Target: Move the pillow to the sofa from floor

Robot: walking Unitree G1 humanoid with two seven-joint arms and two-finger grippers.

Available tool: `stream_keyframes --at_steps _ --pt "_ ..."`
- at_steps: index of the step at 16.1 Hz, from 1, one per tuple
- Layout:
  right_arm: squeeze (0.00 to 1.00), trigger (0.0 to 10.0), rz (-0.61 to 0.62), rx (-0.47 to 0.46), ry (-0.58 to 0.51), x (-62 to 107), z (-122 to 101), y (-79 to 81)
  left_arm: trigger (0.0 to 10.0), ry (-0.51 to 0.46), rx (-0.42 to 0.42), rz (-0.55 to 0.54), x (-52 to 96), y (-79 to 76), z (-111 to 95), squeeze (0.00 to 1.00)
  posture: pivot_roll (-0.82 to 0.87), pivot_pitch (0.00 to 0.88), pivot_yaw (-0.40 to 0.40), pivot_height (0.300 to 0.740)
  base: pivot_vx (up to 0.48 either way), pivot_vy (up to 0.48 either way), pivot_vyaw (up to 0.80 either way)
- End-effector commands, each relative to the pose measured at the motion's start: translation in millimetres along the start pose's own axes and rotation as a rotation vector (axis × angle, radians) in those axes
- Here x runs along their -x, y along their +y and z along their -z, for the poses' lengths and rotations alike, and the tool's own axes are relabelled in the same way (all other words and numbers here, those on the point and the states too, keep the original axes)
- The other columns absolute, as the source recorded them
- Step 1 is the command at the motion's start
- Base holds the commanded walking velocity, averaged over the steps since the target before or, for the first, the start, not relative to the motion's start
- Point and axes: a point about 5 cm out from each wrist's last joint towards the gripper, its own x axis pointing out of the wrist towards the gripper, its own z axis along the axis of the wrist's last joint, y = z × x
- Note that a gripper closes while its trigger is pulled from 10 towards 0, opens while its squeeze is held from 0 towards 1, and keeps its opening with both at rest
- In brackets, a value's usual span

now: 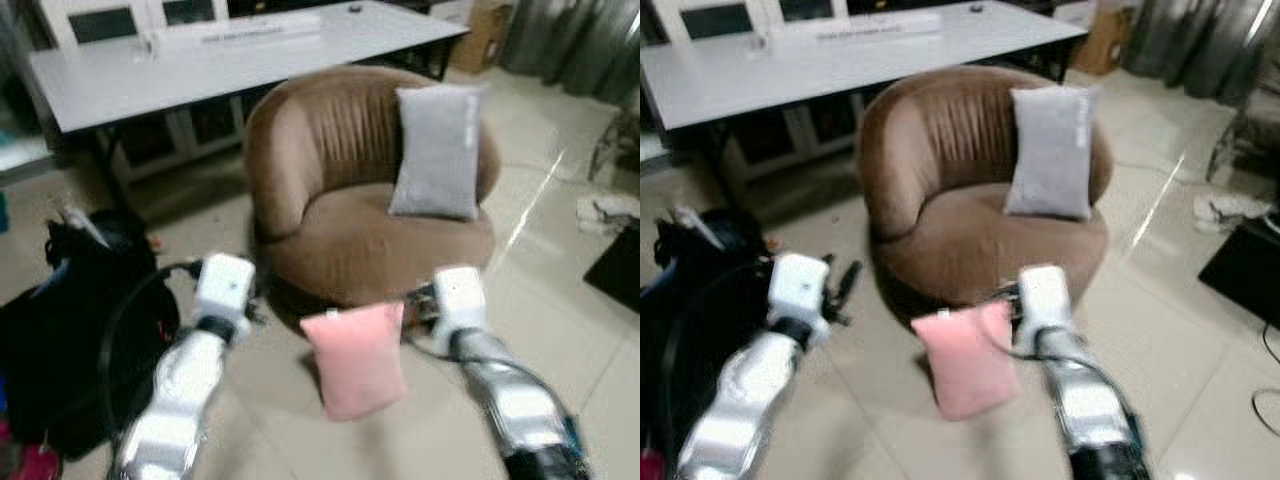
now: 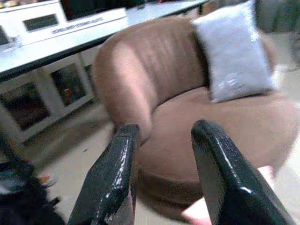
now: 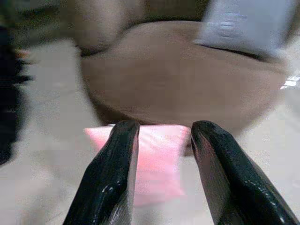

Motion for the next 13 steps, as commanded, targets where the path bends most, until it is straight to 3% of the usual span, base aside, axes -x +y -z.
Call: stream_keyframes --at_steps 1,13 --pt "0.00 10.0 0.033 0.014 -0.007 2.5 -0.7 -10.7 10.0 -0.005 0.013 0.014 -0.9 -4.8 -1.6 0.00 0.07 0.000 0.004 0.740 0.322 0.000 0.00" --pt "0.00 10.0 0.018 0.011 -0.004 2.2 0.9 -8.4 10.0 -0.002 0.009 0.025 -0.1 -4.8 -1.3 0.00 0.08 0.000 0.005 0.740 0.320 0.000 0.00"
